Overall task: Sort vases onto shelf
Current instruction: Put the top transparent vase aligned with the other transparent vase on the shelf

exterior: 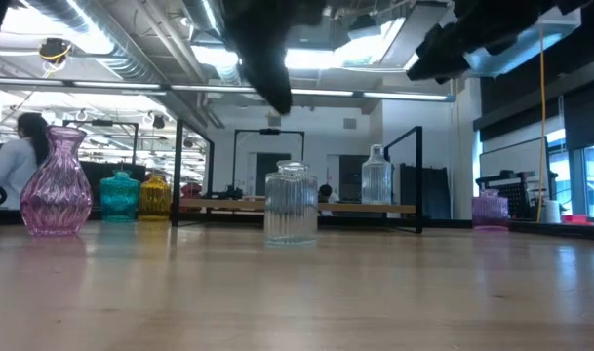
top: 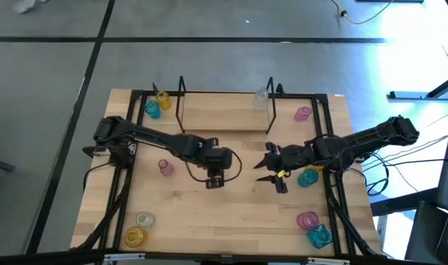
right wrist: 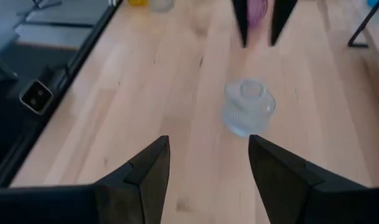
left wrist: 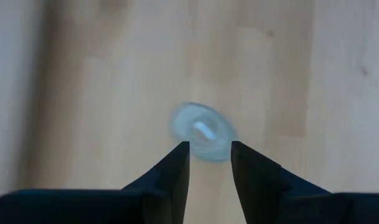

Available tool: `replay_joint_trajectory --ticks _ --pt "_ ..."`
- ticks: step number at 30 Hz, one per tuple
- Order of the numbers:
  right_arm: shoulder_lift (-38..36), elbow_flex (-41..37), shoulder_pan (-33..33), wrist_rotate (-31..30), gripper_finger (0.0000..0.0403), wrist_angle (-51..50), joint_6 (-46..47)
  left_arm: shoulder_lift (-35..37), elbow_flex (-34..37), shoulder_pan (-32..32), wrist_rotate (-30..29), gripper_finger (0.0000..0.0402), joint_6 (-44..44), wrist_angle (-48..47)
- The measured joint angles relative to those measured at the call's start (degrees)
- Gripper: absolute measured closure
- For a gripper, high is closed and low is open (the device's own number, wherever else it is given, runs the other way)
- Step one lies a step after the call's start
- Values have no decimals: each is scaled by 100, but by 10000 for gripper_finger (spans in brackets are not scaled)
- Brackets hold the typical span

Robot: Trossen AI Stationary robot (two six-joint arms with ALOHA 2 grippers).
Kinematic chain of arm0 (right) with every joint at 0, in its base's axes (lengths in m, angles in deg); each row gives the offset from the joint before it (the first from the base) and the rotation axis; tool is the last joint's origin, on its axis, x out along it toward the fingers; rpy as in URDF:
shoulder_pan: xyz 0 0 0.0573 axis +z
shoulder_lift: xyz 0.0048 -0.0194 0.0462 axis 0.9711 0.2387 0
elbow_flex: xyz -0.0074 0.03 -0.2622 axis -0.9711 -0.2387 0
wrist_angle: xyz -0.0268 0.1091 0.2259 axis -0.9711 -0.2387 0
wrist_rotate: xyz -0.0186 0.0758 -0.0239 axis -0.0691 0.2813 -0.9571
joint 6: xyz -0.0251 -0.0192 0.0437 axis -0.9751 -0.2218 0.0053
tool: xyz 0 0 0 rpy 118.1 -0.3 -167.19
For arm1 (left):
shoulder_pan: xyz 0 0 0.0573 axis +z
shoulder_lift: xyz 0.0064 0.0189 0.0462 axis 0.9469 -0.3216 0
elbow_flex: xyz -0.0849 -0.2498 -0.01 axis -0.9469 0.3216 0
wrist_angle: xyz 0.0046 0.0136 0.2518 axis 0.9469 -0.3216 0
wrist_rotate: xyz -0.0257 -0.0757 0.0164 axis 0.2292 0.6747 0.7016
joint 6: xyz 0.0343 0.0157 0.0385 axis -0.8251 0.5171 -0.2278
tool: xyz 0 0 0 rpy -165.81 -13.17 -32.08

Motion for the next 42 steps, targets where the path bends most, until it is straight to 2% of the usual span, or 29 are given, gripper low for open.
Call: replay_joint_trajectory --ticks 2,5,11,15,21,25,30,38,42 --pt "0 0 0 0 199 148 13 289 255 -135 -360 291 -111 100" --pt "0 0 0 0 199 256 13 695 867 -241 -462 291 -148 620" --pt "192 0 0 -3 199 671 101 1506 2599 -352 -569 291 -53 2440" --pt "565 -2 0 -7 199 1115 101 1621 3712 -419 -1059 291 -38 3580" --pt "1205 -4 0 -197 199 1605 101 1486 4818 -375 -1272 291 -33 5216" --pt "1539 -7 0 -409 199 1935 102 1335 5041 -372 -1550 291 -29 5813" --pt "1843 -4 0 -1098 190 2574 435 1079 5081 -400 -1356 291 -39 6102" --pt "2456 -4 -2 -1672 109 2982 412 700 5082 -400 -1070 291 -40 6779" --pt "2683 -4 -2 -1742 94 3165 413 694 5080 -375 -1026 291 -83 6966"
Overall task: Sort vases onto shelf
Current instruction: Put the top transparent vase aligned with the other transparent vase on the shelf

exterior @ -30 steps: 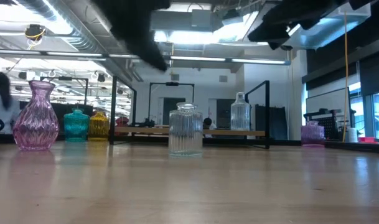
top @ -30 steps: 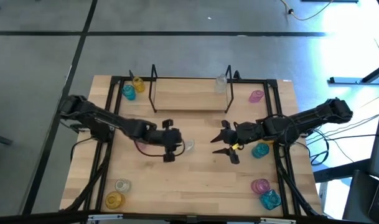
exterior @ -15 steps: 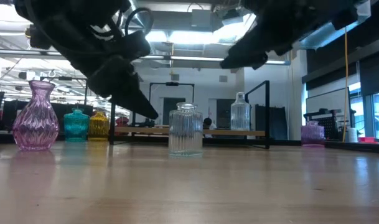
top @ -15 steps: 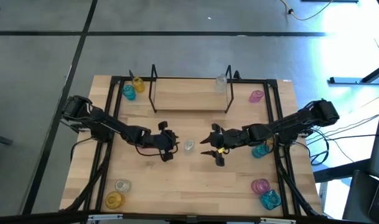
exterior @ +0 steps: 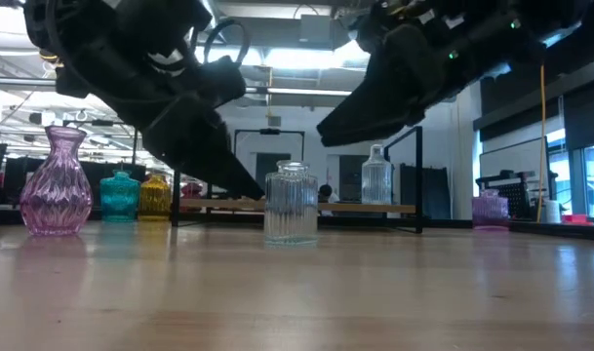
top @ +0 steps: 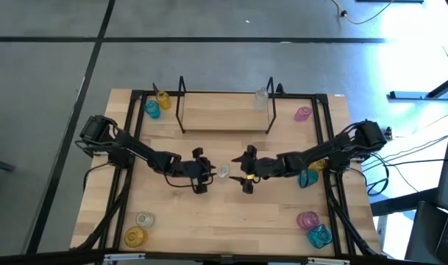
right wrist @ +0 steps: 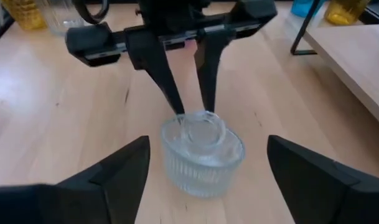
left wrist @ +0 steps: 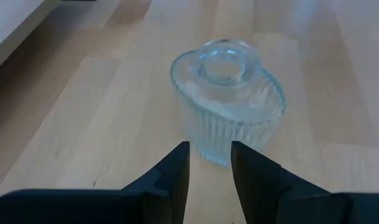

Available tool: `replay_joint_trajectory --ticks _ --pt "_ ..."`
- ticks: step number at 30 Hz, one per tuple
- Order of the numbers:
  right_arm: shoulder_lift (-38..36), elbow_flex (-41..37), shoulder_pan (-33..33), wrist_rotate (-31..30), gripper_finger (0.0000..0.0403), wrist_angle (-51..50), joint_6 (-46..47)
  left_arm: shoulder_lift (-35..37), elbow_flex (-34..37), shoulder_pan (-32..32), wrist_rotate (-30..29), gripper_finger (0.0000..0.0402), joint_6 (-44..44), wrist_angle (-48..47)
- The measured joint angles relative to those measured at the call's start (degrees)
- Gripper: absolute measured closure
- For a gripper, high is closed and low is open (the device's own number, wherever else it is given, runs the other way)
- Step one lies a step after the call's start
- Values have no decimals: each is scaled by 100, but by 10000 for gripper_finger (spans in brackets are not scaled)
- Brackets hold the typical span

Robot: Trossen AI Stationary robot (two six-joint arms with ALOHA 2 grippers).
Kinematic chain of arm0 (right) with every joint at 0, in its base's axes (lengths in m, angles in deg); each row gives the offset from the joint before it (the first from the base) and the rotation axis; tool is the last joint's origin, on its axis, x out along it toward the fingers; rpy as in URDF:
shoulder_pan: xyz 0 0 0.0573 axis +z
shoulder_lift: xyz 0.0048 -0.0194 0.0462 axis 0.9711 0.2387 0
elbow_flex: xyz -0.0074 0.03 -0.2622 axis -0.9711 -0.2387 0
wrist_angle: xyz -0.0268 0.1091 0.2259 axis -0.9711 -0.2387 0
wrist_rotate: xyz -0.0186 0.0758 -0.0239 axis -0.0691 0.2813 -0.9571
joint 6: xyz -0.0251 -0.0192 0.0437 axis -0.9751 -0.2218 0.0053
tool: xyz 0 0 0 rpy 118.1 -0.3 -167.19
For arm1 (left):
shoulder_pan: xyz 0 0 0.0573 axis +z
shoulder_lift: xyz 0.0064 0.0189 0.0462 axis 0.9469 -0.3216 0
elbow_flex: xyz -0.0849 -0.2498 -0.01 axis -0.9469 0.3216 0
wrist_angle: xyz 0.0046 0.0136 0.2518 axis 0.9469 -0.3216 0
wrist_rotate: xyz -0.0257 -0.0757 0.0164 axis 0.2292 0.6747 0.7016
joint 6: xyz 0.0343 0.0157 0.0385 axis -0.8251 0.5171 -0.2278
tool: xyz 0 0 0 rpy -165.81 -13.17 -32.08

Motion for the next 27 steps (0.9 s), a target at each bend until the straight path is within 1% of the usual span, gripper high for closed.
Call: replay_joint_trajectory --ticks 3,9,12,16,17,19,21,24,27 --pt "108 2 0 -60 99 62 2 0 0 3 56 291 -2 55" --pt "168 0 0 -210 120 122 15 -77 4 1 573 292 -56 383" --pt "142 11 0 -291 128 107 15 -205 -5 1 614 292 -66 564" --pt "137 194 0 -289 136 -141 -105 -447 -2 3 790 292 -103 1172" --pt "137 280 0 -193 138 -252 -232 -522 -2 2 873 292 -126 1330" --pt "136 481 0 32 138 -515 -443 -667 -2 1 1013 292 -211 1601" --pt "135 724 0 215 138 -961 -479 -719 -2 1 1050 292 -280 1666" --pt "135 1187 0 491 138 -1966 -476 -719 -9 1 1008 292 -304 1558" --pt "135 1756 0 851 139 -3220 -458 -619 -2 1 1045 292 -308 1198"
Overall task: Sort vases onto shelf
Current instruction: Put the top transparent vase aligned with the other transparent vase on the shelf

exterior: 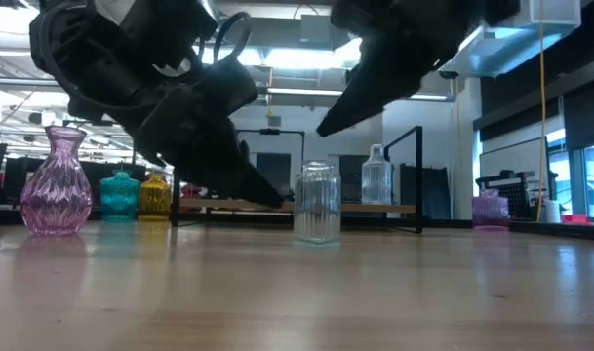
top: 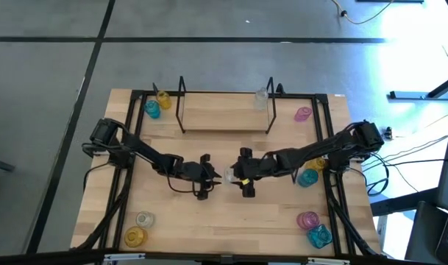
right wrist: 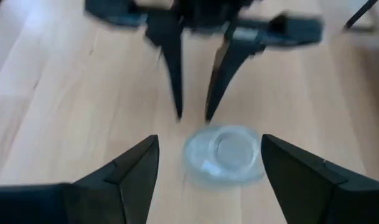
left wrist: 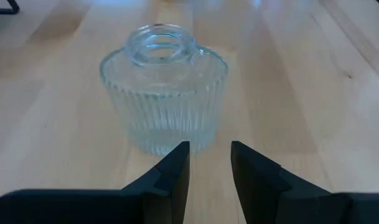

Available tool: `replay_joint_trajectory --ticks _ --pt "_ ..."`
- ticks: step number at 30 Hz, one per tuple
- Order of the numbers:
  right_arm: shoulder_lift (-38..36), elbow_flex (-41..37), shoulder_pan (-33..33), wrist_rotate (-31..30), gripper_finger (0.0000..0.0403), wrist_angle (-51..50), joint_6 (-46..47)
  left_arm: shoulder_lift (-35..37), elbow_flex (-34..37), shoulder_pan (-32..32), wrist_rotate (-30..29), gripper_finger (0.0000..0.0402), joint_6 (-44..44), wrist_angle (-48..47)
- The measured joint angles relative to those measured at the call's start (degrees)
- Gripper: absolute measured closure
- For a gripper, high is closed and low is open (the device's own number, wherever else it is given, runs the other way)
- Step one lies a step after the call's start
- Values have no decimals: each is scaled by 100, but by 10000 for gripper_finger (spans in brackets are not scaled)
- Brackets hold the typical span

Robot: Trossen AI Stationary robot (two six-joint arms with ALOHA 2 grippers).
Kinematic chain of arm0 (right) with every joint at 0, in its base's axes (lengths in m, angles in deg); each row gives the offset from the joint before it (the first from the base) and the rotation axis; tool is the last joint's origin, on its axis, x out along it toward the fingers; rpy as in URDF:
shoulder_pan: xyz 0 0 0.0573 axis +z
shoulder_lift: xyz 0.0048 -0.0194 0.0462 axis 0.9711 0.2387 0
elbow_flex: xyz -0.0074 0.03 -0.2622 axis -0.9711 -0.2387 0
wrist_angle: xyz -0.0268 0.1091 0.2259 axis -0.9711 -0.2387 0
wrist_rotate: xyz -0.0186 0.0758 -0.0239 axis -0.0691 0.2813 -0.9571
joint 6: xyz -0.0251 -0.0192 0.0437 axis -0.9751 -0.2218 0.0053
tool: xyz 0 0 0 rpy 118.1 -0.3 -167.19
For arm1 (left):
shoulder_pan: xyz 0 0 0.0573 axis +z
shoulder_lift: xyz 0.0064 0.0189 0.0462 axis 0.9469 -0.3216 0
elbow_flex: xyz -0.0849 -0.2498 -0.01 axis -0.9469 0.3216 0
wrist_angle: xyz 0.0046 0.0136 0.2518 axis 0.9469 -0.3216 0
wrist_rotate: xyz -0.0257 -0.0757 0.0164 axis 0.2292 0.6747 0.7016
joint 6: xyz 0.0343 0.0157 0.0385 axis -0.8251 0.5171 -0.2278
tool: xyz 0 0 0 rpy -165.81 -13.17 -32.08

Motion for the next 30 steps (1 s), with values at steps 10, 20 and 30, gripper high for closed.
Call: replay_joint_trajectory --ticks 10,20,30 --pt "187 1442 -103 390 139 -1804 212 621 -7 -28 91 292 -70 -1236" --pt "1040 2174 -391 768 139 -2754 427 593 0 -424 -280 292 -80 -1320" --pt "1326 2178 -376 808 139 -2725 264 593 0 -414 -527 292 -94 -1290"
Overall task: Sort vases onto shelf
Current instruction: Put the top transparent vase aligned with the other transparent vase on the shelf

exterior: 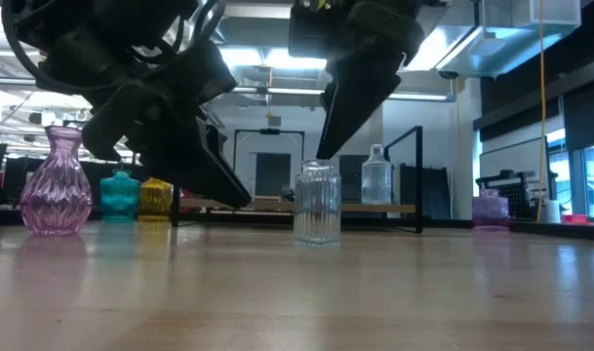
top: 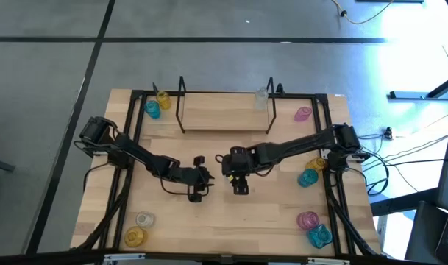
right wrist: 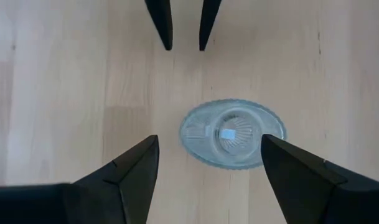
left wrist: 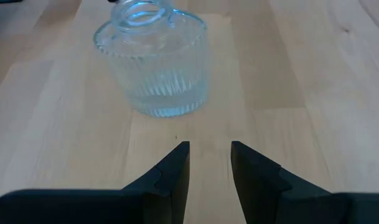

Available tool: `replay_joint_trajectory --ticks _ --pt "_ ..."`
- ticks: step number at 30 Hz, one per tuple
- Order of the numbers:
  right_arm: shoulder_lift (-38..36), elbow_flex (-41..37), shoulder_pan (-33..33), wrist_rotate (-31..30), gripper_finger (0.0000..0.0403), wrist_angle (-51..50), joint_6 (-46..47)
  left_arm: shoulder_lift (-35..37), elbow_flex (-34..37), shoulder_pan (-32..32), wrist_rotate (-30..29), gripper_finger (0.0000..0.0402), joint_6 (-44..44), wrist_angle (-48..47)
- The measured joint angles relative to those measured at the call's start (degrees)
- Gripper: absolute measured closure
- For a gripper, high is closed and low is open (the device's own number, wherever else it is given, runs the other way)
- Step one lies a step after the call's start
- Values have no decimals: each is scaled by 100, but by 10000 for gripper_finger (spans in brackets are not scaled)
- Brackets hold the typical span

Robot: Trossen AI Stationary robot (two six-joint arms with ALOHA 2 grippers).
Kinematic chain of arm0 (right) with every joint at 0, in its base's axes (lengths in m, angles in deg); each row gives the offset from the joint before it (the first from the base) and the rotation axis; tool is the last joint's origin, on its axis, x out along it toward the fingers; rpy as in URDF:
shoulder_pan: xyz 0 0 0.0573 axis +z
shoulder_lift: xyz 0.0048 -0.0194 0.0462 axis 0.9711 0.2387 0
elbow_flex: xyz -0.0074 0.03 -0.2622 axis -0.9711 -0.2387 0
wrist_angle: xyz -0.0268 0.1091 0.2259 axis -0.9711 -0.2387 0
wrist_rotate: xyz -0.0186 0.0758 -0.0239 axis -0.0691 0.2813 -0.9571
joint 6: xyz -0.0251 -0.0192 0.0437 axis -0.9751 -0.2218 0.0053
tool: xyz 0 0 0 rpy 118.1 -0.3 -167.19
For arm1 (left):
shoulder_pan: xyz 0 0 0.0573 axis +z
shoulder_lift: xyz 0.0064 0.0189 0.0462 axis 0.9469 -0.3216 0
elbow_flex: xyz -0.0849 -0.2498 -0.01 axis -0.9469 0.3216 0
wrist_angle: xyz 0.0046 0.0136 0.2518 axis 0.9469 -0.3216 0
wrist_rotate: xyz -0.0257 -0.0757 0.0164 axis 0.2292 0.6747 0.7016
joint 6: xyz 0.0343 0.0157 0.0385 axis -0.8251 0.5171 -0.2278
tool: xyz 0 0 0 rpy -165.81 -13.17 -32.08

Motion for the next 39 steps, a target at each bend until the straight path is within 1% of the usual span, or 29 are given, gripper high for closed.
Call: replay_joint_trajectory --ticks 14,17,23,27,33,39 --pt "60 -72 2 143 142 248 -41 0 0 -14 8 292 17 -7" --pt "60 -72 0 146 166 241 -82 0 0 -12 8 292 17 -7" --pt "117 -74 1 146 245 175 -97 0 0 -12 8 292 15 -4" --pt "117 -74 0 142 284 199 -128 0 0 -12 8 292 15 -7" --pt "134 -74 0 133 319 143 -137 0 0 -12 8 292 15 -7" --pt "230 -61 0 108 323 143 -139 0 0 -10 8 292 13 -2"
